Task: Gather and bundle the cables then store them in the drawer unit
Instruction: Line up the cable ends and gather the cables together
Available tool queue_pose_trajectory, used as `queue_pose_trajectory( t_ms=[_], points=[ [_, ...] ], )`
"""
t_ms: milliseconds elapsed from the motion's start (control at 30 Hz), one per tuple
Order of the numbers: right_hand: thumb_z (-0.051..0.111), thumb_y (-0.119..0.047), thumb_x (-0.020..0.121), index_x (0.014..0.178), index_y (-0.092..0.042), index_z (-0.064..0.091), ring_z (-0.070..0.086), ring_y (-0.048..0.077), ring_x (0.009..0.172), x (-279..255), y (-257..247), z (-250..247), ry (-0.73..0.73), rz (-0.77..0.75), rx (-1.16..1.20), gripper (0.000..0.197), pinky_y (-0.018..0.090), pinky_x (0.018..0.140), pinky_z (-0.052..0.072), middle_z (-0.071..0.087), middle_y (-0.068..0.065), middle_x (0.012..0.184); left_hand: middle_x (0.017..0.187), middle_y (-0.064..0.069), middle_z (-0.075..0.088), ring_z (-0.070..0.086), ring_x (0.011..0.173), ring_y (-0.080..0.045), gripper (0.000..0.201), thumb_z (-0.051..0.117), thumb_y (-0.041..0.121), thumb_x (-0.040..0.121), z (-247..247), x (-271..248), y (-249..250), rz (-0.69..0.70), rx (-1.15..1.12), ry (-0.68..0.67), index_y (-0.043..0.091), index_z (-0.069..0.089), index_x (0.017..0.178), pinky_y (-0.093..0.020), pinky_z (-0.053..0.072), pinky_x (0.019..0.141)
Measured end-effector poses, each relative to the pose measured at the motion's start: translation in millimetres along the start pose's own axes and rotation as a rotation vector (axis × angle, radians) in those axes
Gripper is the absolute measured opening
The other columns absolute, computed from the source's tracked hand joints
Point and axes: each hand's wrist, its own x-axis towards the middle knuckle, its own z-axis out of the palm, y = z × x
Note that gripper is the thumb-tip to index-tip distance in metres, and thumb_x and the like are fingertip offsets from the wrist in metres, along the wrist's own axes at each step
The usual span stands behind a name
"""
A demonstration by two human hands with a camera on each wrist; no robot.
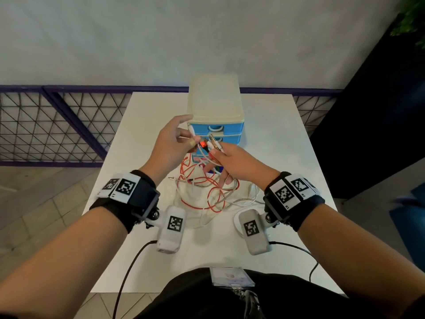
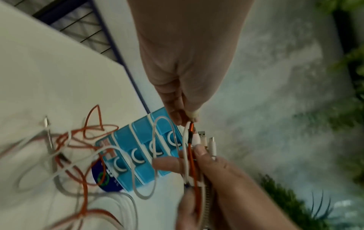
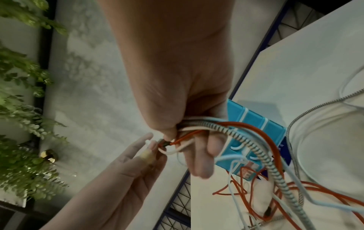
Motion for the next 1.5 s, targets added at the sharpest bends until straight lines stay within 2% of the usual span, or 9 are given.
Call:
queue_pose_trajectory(
  t_ms=[167,433,933,1067,1167,1267,1333,1400,1500],
  points=[
    [0.037,-0.036,0.101,0.099,-0.012,0.054,0.062,0.024,0.076,6.1,2.8,-4.7,0.235,-0.063,-0.570,0.030,0.036,0.068,0.049,0.067,0.006,0.093,0.086,-0.010,0.062,0.068,0.067,-0.012,0.031,0.068,0.006,0.084,4.6,1.9,0.1,0.053,0.087,-0.023,0.016,0.063,0.113,-0.030,0.060,0.071],
    [0.030,-0.029,0.105,0.093,-0.005,0.052,0.064,0.014,0.057,3.6,-1.0,5.2,0.142,-0.105,-0.015,0.034,0.022,0.060,0.047,0.063,0.003,0.064,0.097,-0.011,0.065,0.066,0.080,-0.012,0.025,0.064,0.010,0.088,18.2,-4.6,-0.3,0.017,-0.144,0.038,0.009,0.067,0.112,-0.023,0.058,0.073],
    [0.033,-0.025,0.105,0.097,-0.007,0.049,0.044,0.010,0.045,0.3,-0.7,13.7,0.119,-0.092,0.189,0.025,0.015,0.040,0.038,0.054,0.003,0.067,0.094,-0.003,0.070,0.066,0.087,-0.014,0.023,0.068,0.015,0.085,14.6,-1.7,-5.0,0.080,0.011,0.090,0.014,0.070,0.108,-0.033,0.057,0.085],
    [0.037,-0.024,0.104,0.097,-0.006,0.053,0.044,0.009,0.049,-0.8,-1.0,19.4,0.048,-0.061,0.285,0.025,0.019,0.044,0.040,0.049,0.002,0.067,0.096,-0.007,0.071,0.067,0.083,-0.011,0.027,0.063,0.018,0.089,18.9,-5.9,-5.9,-0.029,-0.188,0.062,0.009,0.064,0.115,-0.026,0.057,0.078],
    [0.039,-0.020,0.103,0.088,-0.008,0.052,0.052,0.016,0.056,4.6,-9.5,17.6,0.121,-0.077,0.479,0.023,0.029,0.055,0.048,0.053,0.008,0.068,0.069,0.001,0.059,0.058,0.059,-0.012,0.033,0.041,0.039,0.099,35.7,-19.7,-0.2,-0.161,-0.367,-0.099,0.012,0.056,0.108,-0.023,0.051,0.057],
    [0.043,-0.022,0.102,0.089,-0.013,0.055,0.063,0.024,0.074,11.2,-17.9,9.0,0.290,-0.084,0.664,0.019,0.041,0.076,0.054,0.061,0.012,0.080,0.108,0.006,0.066,0.064,0.102,-0.005,0.043,0.019,0.053,0.098,48.6,-29.5,-3.4,-0.082,-0.283,-0.299,0.037,0.056,0.113,-0.020,0.049,0.088],
    [0.040,-0.017,0.103,0.090,-0.012,0.050,0.059,0.017,0.058,10.7,-22.2,3.6,0.319,-0.080,0.918,0.017,0.032,0.060,0.054,0.057,0.007,0.071,0.125,0.008,0.061,0.055,0.116,0.002,0.048,0.023,0.062,0.094,48.8,-32.8,-3.6,0.013,-0.088,-0.392,0.039,0.050,0.127,-0.024,0.042,0.101],
    [0.037,-0.015,0.104,0.089,-0.011,0.045,0.046,0.012,0.043,9.1,-22.7,-0.6,0.314,-0.096,1.045,0.017,0.023,0.043,0.043,0.049,0.001,0.061,0.097,0.009,0.068,0.059,0.089,0.009,0.041,0.035,0.051,0.096,46.7,-30.6,-3.4,0.068,0.082,-0.383,0.022,0.056,0.115,-0.019,0.044,0.087],
    [0.036,-0.017,0.104,0.088,-0.012,0.043,0.031,0.007,0.039,10.1,-16.4,-2.1,0.318,-0.092,1.013,0.018,0.018,0.035,0.029,0.037,-0.003,0.057,0.068,0.006,0.066,0.057,0.066,-0.008,0.029,0.046,0.039,0.096,46.1,-25.0,-8.3,0.219,0.355,-0.423,0.012,0.053,0.089,-0.026,0.045,0.075]
  ],
)
